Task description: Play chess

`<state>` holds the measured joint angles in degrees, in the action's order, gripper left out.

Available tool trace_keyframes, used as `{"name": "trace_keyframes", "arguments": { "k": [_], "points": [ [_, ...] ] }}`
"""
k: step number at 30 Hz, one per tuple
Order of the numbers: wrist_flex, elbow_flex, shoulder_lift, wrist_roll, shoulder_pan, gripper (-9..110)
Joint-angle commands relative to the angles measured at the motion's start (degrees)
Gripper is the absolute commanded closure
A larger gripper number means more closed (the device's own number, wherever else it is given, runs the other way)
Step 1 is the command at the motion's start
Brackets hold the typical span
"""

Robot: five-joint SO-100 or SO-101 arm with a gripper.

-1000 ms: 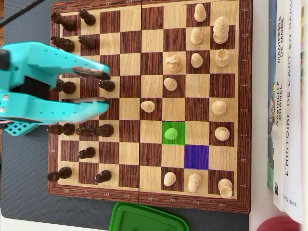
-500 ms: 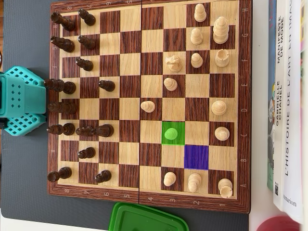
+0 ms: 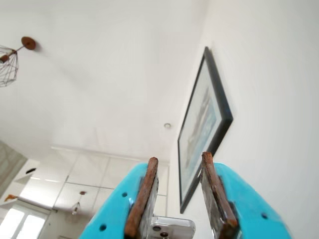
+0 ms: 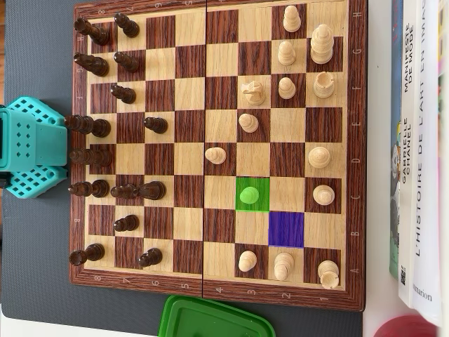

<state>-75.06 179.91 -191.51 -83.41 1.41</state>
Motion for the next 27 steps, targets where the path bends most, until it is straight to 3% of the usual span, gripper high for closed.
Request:
{"name": "trace_keyframes", "arguments": {
  "k": [1,27],
  "points": [
    [-4.1,1.1,-0.3,-0.3,0.3,88],
    [-28.3,1.1,-0.3,-0.3,0.2,88]
  ]
}}
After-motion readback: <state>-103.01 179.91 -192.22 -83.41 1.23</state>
